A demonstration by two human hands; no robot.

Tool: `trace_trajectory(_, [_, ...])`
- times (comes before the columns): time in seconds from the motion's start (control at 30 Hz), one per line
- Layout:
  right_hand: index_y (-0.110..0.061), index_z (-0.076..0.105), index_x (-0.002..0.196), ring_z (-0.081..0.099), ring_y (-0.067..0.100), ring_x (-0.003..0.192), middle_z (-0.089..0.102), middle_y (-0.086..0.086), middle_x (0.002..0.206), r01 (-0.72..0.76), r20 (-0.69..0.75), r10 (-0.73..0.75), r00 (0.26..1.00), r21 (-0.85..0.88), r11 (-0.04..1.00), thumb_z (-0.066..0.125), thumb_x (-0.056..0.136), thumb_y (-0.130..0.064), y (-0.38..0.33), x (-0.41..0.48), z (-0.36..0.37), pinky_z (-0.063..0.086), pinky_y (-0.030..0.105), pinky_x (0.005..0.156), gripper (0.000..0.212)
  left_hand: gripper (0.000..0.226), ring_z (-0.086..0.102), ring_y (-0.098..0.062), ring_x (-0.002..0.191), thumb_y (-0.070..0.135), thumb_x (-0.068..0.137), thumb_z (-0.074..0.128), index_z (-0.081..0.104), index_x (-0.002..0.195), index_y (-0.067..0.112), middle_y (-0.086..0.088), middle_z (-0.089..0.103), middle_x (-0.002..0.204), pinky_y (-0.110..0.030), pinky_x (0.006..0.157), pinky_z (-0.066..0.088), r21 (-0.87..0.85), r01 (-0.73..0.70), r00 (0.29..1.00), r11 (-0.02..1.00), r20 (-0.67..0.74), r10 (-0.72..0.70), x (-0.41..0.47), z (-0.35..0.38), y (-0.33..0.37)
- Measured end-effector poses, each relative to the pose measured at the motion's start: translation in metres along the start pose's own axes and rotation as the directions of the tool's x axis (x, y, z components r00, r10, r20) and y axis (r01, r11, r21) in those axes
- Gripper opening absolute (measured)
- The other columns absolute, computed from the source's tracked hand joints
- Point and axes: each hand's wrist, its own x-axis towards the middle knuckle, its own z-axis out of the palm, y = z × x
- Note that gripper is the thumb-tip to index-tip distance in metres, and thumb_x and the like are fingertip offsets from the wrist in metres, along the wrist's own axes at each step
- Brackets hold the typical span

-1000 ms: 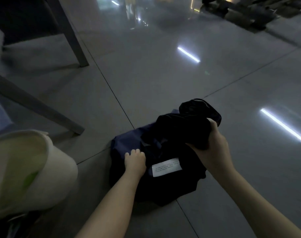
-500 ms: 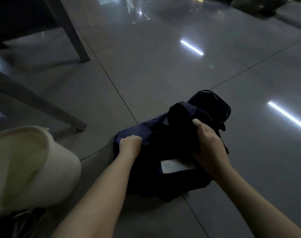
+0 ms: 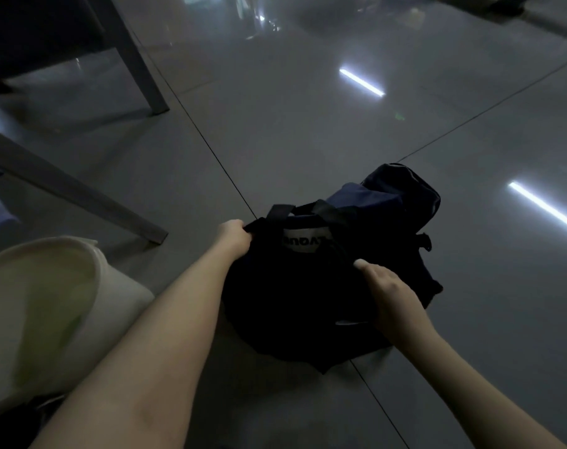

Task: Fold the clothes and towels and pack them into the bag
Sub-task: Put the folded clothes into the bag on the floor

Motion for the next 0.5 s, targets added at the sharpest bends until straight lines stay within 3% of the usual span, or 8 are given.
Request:
trace_trajectory(0.1, [-0.004, 0.051, 0.126, 0.063, 0.035, 0.096, 0.064, 0.013, 0.107, -0.015, 0.042, 0.019, 0.999, -0.084, 0.996, 0.084, 0.059, -0.007, -0.004, 0.006, 0.009, 0.054, 0.041, 0.068, 0.074, 0.022, 0.057, -0.031, 0.104, 0.016, 0.095, 0.053, 0.062, 0.109, 0.003, -0.017, 0.061, 0.11, -0.028, 0.073, 0.038, 0.02, -0.064, 0.997, 0.998, 0.035, 0.063, -0.003, -0.008, 0.008])
trace_trajectory(0.27, [-0.015, 0.032, 0.143, 0.052, 0.03, 0.115, 0.053, 0.008, 0.127, -0.023, 0.056, 0.035, 0.998, -0.197, 0.98, 0.062, 0.082, -0.009, -0.013, 0.036, 0.005, 0.046, 0.037, 0.088, 0.068, 0.024, 0.048, -0.019, 0.086, 0.017, 0.096, 0.054, 0.06, 0.11, 0.0, -0.006, 0.051, 0.087, -0.024, 0.071, 0.032, 0.085, -0.176, 0.967, 0.981, 0.201, 0.156, -0.006, -0.034, 0.021])
trace_trajectory(0.4, [-0.02, 0.024, 0.146, 0.048, 0.027, 0.12, 0.05, 0.004, 0.133, 0.037, 0.139, -0.005, 0.99, -0.228, 0.973, 0.057, 0.087, -0.019, -0.021, 0.064, 0.004, 0.041, 0.036, 0.095, 0.068, 0.024, 0.051, -0.018, 0.087, 0.018, 0.096, 0.054, 0.062, 0.113, 0.005, -0.008, 0.057, 0.096, -0.027, 0.076, 0.038, 0.071, -0.229, 0.939, 0.971, 0.278, 0.201, -0.005, -0.053, 0.028])
trace_trajectory(0.5, [-0.022, 0.023, 0.147, 0.048, 0.026, 0.12, 0.049, 0.003, 0.134, 0.095, 0.197, -0.048, 0.979, -0.241, 0.966, 0.055, 0.088, -0.02, -0.027, 0.07, 0.01, 0.042, 0.034, 0.094, 0.067, 0.031, 0.056, -0.02, 0.098, 0.005, 0.093, 0.051, 0.06, 0.123, 0.01, -0.01, 0.063, 0.115, -0.026, 0.085, 0.041, 0.094, -0.304, 0.917, 0.948, 0.298, 0.265, -0.01, -0.048, 0.031])
